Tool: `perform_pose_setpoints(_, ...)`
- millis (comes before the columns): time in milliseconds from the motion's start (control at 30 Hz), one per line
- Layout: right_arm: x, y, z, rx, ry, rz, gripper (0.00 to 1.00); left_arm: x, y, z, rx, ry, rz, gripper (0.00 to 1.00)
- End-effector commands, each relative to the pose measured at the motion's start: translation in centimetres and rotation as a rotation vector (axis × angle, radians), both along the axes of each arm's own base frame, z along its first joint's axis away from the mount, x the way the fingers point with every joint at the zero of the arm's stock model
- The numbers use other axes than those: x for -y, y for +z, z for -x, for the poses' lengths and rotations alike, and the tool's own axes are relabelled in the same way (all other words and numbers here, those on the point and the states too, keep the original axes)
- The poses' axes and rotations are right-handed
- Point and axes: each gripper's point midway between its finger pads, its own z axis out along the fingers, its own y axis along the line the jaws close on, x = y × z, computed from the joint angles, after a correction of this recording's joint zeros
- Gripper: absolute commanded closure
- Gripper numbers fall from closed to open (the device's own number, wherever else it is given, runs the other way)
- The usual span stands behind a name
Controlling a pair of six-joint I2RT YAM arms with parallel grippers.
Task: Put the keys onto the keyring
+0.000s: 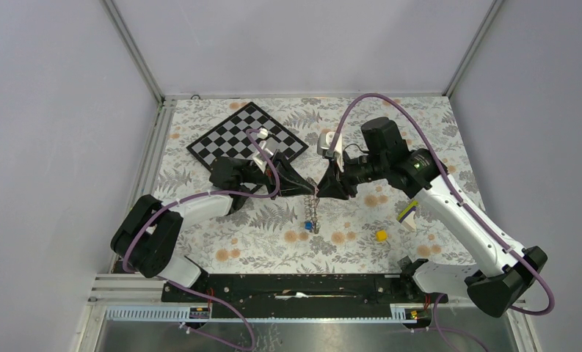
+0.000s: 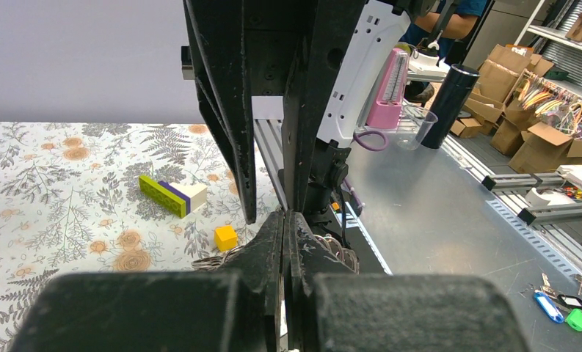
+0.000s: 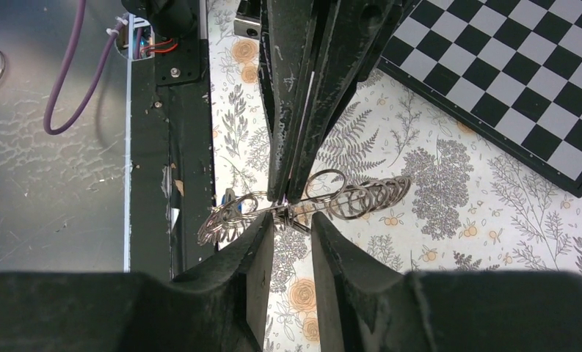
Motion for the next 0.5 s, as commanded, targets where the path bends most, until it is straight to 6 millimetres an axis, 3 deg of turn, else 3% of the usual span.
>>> perform_pose_setpoints(0,-0.5,0.4,0.2,-0.019,0.022,-0.038,0.68,-0.2,1.7,-0.1,0.072,0.021,0.066,1.00)
perform_pose_setpoints(467,-0.6,-0.4,0.3,-0.033,0.027,-0.039,0.78,-0.2,1.6,-0.1,0.071,0.022,0.065,1.00)
